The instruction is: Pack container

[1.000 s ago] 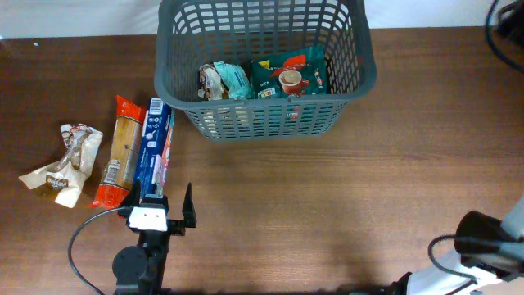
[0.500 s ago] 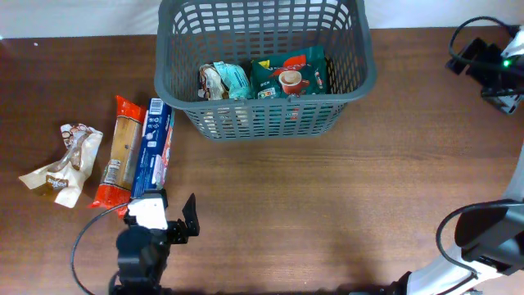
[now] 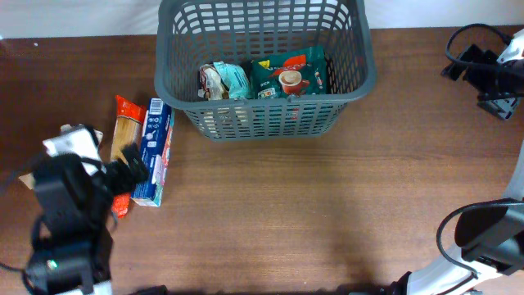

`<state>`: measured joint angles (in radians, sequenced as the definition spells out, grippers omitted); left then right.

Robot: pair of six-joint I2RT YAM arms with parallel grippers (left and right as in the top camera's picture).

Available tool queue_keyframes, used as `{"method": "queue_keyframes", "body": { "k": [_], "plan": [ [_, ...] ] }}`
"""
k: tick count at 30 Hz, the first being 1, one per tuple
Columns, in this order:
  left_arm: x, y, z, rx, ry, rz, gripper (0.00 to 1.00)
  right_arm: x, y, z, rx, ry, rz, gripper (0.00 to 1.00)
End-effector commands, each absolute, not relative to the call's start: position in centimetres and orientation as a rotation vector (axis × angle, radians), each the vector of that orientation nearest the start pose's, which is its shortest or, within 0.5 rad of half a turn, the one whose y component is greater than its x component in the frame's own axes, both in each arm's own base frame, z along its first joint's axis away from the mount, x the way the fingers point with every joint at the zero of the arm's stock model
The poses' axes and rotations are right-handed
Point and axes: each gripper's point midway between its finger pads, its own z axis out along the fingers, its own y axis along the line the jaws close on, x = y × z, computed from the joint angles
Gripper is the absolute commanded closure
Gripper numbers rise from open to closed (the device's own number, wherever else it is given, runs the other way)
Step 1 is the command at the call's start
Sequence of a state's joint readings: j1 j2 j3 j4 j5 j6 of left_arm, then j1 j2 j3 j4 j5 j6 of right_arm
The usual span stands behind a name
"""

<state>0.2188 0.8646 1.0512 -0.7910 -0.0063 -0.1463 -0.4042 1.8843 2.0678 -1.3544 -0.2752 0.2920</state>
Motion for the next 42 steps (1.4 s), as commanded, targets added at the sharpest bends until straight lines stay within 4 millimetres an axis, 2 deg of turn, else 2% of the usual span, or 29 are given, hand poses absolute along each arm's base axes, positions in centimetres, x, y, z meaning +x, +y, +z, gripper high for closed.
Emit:
{"method": "queue_keyframes", "body": {
  "k": [1, 3, 5, 7, 10, 11, 12, 18, 23, 27, 33, 35, 37, 41, 42],
  "plan": [
    [28.6, 7.4, 30.3, -0.373, 2.118, 0.100, 0.01, 40.7, -12.3, 25.0, 0.855, 2.565, 0.351, 0.01],
    [29.5, 7.4, 30.2, -0.314, 2.143, 0.111, 0.01, 40.7, -12.3, 25.0, 0.855, 2.565, 0.351, 0.01],
    [30.5, 7.0, 29.0, -0.240, 2.195, 0.102, 0.01, 40.7, -12.3, 25.0, 0.855, 2.565, 0.351, 0.01],
    [32.4, 6.5, 25.5, -0.072, 2.321, 0.086, 0.00, 40.7, -12.3, 25.0, 0.855, 2.565, 0.351, 0.01],
    [33.9, 6.5, 21.2, 0.022, 2.457, 0.063, 0.11, 40.7, -12.3, 25.0, 0.855, 2.564, 0.351, 0.01],
    [34.2, 6.6, 20.0, 0.033, 2.492, 0.057, 0.18, 40.7, -12.3, 25.0, 0.855, 2.565, 0.351, 0.01],
    [34.5, 6.6, 18.6, 0.029, 2.535, 0.043, 0.20, 40.7, -12.3, 25.0, 0.855, 2.564, 0.351, 0.01],
    [35.3, 6.9, 11.6, 0.012, 2.736, -0.020, 0.21, 40.7, -12.3, 25.0, 0.855, 2.564, 0.351, 0.01],
    [35.7, 7.0, 8.4, 0.009, 2.806, -0.046, 0.21, 40.7, -12.3, 25.0, 0.855, 2.564, 0.351, 0.01],
    [35.6, 6.9, 5.8, 0.074, 2.872, -0.064, 0.21, 40.7, -12.3, 25.0, 0.855, 2.565, 0.351, 0.01],
    [35.9, 5.5, 3.8, 0.107, 2.902, -0.153, 0.27, 40.7, -12.3, 25.0, 0.855, 2.565, 0.351, 0.01],
    [36.0, 5.2, 3.3, 0.127, 2.907, -0.156, 0.34, 40.7, -12.3, 25.0, 0.855, 2.565, 0.351, 0.01],
    [36.1, 4.9, 3.0, 0.138, 2.912, -0.160, 0.48, 40.7, -12.3, 25.0, 0.855, 2.565, 0.351, 0.01],
    [36.1, 4.5, 2.9, 0.154, 2.914, -0.162, 0.84, 40.7, -12.3, 25.0, 0.855, 2.564, 0.351, 0.01],
    [36.1, 4.4, 2.9, 0.155, 2.915, -0.163, 0.89, 40.7, -12.3, 25.0, 0.855, 2.565, 0.351, 0.01]
  ]
}}
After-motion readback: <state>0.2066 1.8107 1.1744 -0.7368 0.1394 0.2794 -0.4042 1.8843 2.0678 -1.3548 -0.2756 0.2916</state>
